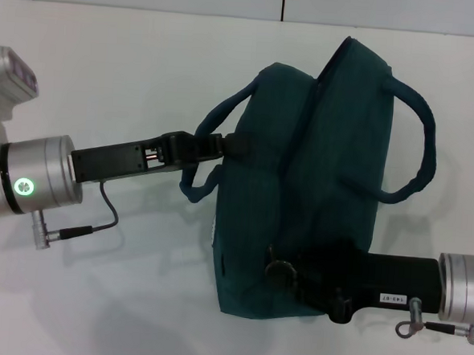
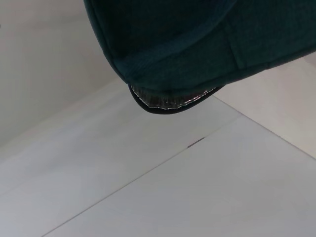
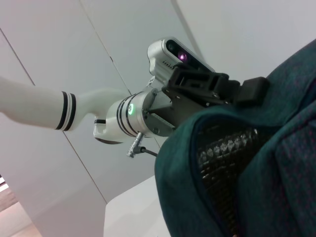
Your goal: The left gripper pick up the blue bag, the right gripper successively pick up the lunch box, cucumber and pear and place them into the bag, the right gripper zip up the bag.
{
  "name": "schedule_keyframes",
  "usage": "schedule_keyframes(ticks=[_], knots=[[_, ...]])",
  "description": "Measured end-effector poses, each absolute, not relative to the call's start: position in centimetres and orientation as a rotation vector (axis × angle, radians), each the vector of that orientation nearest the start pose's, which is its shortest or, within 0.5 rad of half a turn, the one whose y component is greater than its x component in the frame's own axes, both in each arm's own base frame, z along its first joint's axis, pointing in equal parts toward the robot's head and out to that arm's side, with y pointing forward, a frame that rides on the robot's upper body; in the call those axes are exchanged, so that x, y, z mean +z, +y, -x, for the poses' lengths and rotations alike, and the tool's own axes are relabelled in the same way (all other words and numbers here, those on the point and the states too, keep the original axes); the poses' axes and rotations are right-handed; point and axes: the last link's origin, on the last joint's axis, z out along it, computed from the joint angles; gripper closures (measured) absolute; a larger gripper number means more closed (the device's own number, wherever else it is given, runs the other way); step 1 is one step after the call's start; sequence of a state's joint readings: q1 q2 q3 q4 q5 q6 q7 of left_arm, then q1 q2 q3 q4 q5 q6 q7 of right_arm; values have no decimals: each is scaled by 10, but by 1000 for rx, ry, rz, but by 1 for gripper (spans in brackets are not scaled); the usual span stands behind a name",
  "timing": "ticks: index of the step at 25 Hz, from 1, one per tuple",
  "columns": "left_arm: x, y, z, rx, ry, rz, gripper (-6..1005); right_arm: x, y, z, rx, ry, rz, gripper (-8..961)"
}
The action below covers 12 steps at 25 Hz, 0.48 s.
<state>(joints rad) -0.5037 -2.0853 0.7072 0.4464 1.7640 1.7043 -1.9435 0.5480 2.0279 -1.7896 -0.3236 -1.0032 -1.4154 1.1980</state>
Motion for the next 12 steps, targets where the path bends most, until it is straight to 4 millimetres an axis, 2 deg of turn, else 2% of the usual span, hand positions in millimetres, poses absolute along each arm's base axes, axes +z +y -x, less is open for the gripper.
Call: schedule_keyframes(ticks=[3,8,12], knots=[[-17,300,246,-1285,-1642,2500,908,-94,276,-230,917,705,2978,842],[-17,299,246,-1286,-1643,2496,907,-96,276,-230,905,704,2983,749],[-17,299,246,-1289,-1643,2497,907,-97,276,-229,894,700,2982,752]])
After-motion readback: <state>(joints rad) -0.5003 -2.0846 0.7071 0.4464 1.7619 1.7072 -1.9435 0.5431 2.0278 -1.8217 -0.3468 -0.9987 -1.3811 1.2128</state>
